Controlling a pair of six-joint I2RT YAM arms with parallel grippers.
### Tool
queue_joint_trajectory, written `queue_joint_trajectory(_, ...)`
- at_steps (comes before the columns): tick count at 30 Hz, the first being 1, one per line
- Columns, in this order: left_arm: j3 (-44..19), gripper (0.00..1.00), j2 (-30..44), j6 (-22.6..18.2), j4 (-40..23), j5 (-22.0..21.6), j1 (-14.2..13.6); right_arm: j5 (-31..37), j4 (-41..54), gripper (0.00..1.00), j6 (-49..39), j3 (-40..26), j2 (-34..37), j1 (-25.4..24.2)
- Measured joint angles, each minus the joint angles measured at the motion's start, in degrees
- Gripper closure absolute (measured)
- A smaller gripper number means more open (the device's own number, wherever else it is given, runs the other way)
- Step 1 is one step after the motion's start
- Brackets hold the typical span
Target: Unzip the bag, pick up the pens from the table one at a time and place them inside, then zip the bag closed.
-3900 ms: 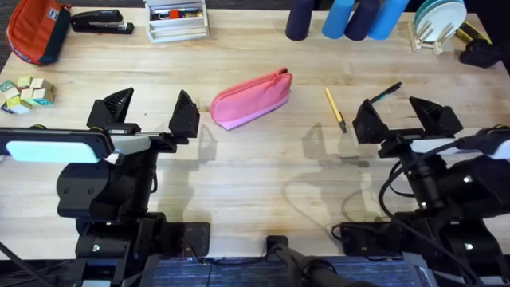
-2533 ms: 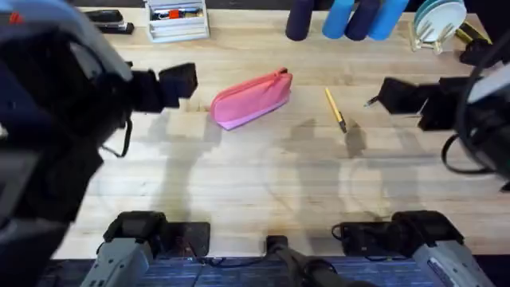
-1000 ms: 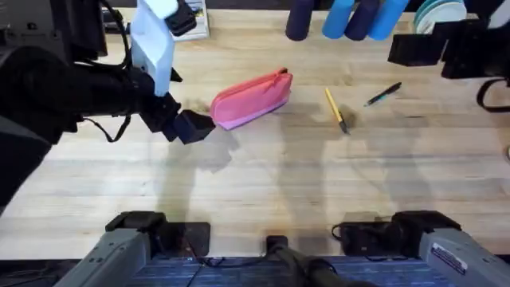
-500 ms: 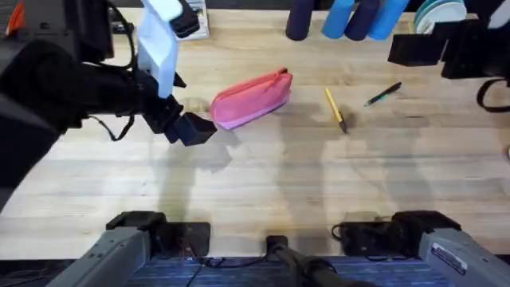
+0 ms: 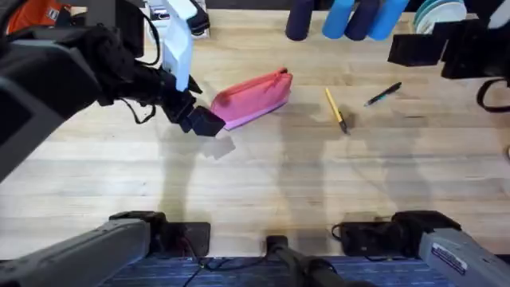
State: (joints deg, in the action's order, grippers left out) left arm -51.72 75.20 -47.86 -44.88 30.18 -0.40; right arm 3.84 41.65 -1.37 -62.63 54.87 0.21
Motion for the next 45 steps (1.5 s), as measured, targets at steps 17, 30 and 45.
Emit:
queue_joint_trajectory(17, -0.02, 0.183, 4.83, -0.13, 2.93, 3.52, 0.00, -0.01, 0.00, 0.005, 0.00, 0.00, -0.02, 0.00)
queue_joint_trajectory(30, -0.02, 0.347, 4.83, -0.20, 5.70, 3.69, 0.00, 0.00, 0.01, 0.005, 0.00, 0.00, 0.00, 0.00)
queue_joint_trajectory(45, -0.09, 0.957, 6.88, -0.22, 5.72, 4.43, -0.02, 0.00, 0.46, 0.005, 0.00, 0.00, 0.00, 0.00)
